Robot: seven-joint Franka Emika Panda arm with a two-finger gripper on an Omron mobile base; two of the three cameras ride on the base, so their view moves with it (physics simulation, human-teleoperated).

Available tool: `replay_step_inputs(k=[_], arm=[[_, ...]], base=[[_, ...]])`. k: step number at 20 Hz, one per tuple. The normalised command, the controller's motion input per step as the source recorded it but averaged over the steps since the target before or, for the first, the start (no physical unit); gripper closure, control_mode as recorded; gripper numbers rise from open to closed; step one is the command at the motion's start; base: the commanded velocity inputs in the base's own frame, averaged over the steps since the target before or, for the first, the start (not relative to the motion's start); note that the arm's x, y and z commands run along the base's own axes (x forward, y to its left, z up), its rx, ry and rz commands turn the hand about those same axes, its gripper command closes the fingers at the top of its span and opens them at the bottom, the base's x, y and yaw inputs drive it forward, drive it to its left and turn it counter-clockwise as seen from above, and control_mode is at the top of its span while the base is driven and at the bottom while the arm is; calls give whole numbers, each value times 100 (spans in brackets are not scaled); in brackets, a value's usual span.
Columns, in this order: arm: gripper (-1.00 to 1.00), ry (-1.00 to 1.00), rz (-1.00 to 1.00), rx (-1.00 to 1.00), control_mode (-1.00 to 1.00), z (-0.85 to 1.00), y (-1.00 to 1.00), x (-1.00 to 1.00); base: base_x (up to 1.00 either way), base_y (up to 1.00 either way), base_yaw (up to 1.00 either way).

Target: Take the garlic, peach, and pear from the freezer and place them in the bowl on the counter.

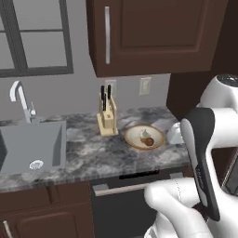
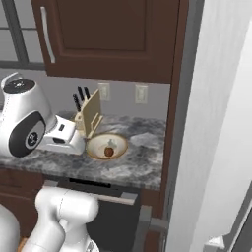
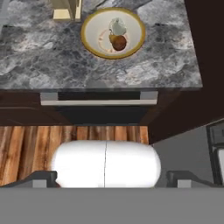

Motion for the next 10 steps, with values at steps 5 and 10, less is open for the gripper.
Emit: replay_step_inputs(k=[5, 10], arm=[[-100, 0, 0, 0, 100, 0, 0, 0], [-100, 0, 0, 0, 100, 0, 0, 0]], base=[[-100, 3, 0], [-100, 1, 0]])
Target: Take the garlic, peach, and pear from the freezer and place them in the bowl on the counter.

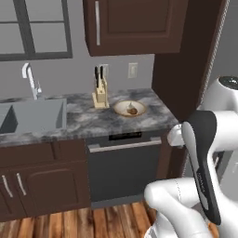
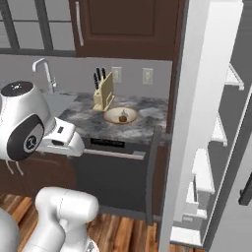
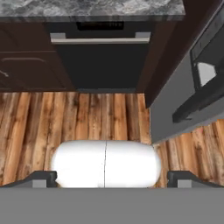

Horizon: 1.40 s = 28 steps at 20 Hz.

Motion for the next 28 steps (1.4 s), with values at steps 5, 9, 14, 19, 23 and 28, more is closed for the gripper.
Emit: replay_step_inputs(k=[5, 9, 14, 19, 23, 28], arm=[[-100, 0, 0, 0, 100, 0, 0, 0], [-100, 0, 0, 0, 100, 0, 0, 0], [-100, 0, 0, 0, 100, 0, 0, 0], [-100, 0, 0, 0, 100, 0, 0, 0], [-100, 0, 0, 0, 100, 0, 0, 0], [-100, 0, 0, 0, 100, 0, 0, 0]], base=[[-88, -42, -4], [-33, -100, -1], [-19, -100, -1], [-5, -100, -1], [33, -94, 0], [81, -56, 8]])
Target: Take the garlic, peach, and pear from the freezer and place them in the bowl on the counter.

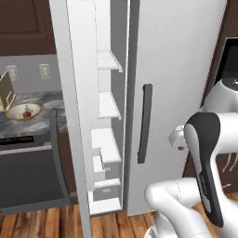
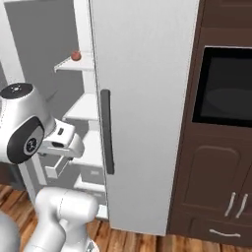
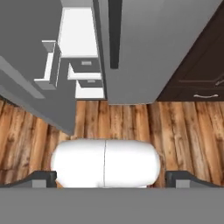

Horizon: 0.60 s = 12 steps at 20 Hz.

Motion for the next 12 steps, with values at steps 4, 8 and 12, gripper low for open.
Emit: replay_step_inputs(k=[4, 8, 12], arm=[[-100, 0, 0, 0, 100, 0, 0, 0], [-100, 0, 0, 0, 100, 0, 0, 0], [-100, 0, 0, 0, 100, 0, 0, 0]], base=[[99, -23, 12], [90, -11, 13], [62, -1, 10]])
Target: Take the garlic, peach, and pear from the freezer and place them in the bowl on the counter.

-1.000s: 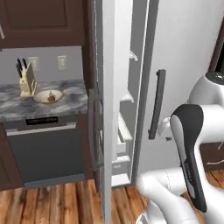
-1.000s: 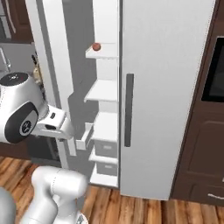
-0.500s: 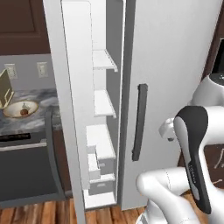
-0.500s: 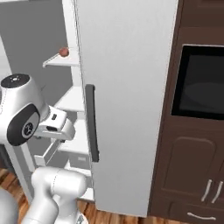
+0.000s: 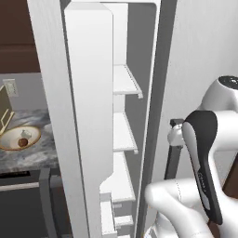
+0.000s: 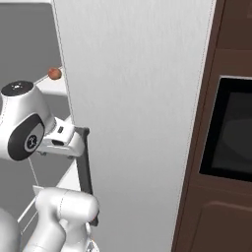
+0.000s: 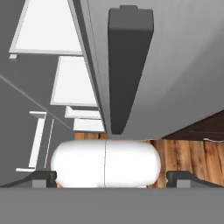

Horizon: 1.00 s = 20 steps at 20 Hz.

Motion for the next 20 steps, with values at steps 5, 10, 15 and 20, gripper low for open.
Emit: replay_step_inputs(k=[5, 10, 15, 20], arm=[[-100, 0, 0, 0, 100, 0, 0, 0], [-100, 0, 0, 0, 100, 0, 0, 0], [-100, 0, 0, 0, 100, 0, 0, 0], [-100, 0, 0, 0, 100, 0, 0, 0]], base=[[28, 13, 5], [7, 34, 1], [6, 54, 0], [34, 11, 0]])
